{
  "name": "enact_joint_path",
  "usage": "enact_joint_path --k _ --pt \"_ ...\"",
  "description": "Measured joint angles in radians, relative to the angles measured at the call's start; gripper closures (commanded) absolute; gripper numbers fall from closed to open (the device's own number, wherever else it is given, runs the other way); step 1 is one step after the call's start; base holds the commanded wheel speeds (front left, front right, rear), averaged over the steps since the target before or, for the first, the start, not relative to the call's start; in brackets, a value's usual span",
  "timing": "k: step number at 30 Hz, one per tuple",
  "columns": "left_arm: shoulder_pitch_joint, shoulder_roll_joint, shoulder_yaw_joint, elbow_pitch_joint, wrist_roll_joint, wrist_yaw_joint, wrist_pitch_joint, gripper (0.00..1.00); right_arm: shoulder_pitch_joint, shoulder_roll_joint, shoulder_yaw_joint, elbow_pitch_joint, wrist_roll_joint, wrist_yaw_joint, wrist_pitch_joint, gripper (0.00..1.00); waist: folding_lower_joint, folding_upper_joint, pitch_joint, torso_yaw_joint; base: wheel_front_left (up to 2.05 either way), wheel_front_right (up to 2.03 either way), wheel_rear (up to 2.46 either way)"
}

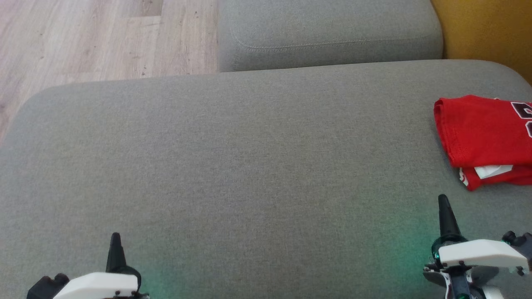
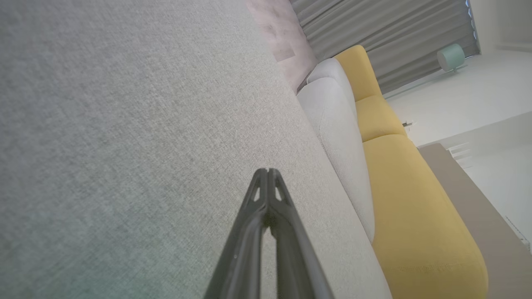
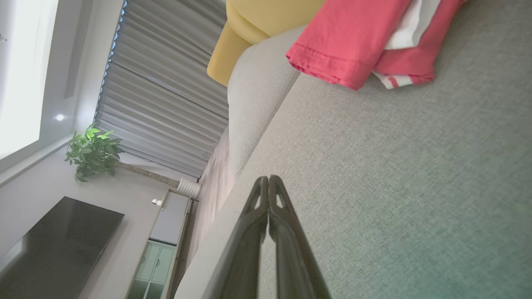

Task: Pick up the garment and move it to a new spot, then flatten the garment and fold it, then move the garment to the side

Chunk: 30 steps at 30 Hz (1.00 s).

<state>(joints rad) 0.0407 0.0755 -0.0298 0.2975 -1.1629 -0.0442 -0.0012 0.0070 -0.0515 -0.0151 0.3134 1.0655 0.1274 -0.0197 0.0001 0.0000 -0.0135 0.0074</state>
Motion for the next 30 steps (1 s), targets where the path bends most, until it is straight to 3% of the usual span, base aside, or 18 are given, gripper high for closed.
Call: enact_joint_path --k 30 --pt "-0.061 -0.02 0.067 -0.011 -0.278 -0.049 0.07 1.0 -0.04 0.0 -0.057 -0.016 0.354 0.0 0.066 1.0 -0.0001 0.0 0.011 -0.005 0.0 0.0 0.0"
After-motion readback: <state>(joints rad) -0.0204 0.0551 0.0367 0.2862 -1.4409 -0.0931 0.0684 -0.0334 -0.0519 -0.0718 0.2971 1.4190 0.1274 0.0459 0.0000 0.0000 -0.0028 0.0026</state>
